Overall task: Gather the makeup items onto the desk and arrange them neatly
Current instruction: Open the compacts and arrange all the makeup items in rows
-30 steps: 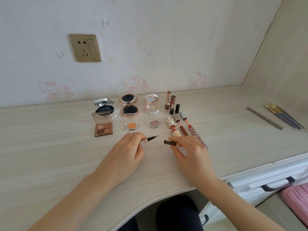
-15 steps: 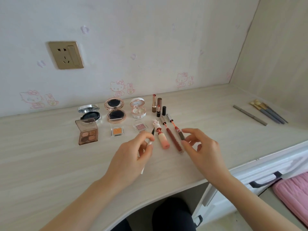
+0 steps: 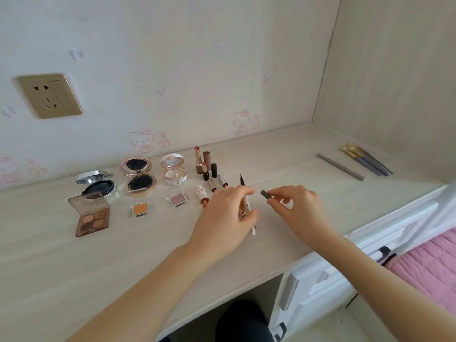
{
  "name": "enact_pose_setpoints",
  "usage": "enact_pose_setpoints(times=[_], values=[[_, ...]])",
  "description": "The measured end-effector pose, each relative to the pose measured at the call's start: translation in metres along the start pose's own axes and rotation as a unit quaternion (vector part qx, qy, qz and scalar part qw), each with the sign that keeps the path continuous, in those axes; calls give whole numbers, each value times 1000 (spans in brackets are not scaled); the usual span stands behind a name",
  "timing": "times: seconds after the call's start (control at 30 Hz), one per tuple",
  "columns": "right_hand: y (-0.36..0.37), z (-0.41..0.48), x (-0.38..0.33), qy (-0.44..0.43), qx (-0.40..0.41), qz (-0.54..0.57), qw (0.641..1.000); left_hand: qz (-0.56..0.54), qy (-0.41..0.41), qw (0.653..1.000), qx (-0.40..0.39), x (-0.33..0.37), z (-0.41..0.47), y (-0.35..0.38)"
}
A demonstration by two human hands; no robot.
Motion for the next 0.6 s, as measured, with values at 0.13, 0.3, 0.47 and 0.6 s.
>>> enact_pose_setpoints(times=[0.13, 0.3, 0.47, 0.6], values=[[1, 4, 7, 2, -8, -35, 999, 66, -34, 997, -21, 1, 33, 17], [-2, -2, 2, -24, 4, -168, 986, 180, -57, 979, -76, -1, 55, 42], [-2, -4, 2, -36, 1, -203, 978, 232, -73, 964, -104, -5, 60, 52], [-4, -6, -3, -48, 13, -215, 975, 246, -86, 958, -118, -8, 60, 53]])
Point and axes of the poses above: each hand's wrist, its own z-axis towards the middle knuckle, its own y-axis out of the palm, x = y × z, the point moved 10 cm from there along z, towards the middle knuckle, and after that the axes turned 13 degrees about -x, right-handed, at the moved point
